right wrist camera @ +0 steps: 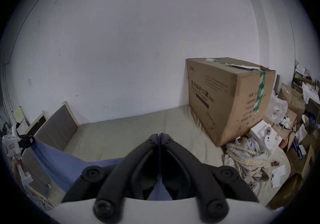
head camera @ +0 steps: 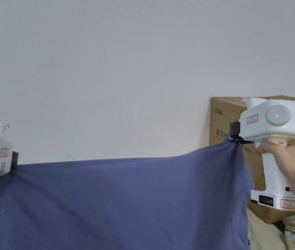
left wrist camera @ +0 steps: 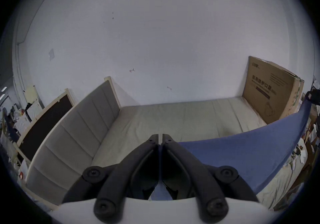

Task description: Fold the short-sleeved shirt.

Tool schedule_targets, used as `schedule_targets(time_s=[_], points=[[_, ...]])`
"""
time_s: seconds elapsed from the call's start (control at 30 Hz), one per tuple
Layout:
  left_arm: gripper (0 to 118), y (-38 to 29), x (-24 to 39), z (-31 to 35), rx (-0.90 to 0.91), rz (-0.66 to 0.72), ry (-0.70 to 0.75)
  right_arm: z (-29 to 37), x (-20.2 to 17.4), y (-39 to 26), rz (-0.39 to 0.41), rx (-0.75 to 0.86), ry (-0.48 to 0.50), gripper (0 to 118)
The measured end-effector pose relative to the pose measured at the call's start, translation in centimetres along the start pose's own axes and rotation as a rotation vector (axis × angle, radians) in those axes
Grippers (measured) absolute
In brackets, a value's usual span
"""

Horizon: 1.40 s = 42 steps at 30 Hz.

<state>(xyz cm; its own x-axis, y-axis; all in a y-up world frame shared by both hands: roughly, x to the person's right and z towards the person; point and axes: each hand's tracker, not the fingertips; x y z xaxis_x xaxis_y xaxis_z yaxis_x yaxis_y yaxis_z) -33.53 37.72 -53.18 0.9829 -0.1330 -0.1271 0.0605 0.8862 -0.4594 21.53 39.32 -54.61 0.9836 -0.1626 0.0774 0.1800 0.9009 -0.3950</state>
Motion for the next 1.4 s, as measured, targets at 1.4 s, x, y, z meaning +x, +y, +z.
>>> schedule_targets(time_s=[1.4], points=[[1, -8.6, 4.5, -34.3, -0.275, 0.000, 0.071, -33.3, -2.4, -10.9, -0.017, -0.402, -0.122, 2]])
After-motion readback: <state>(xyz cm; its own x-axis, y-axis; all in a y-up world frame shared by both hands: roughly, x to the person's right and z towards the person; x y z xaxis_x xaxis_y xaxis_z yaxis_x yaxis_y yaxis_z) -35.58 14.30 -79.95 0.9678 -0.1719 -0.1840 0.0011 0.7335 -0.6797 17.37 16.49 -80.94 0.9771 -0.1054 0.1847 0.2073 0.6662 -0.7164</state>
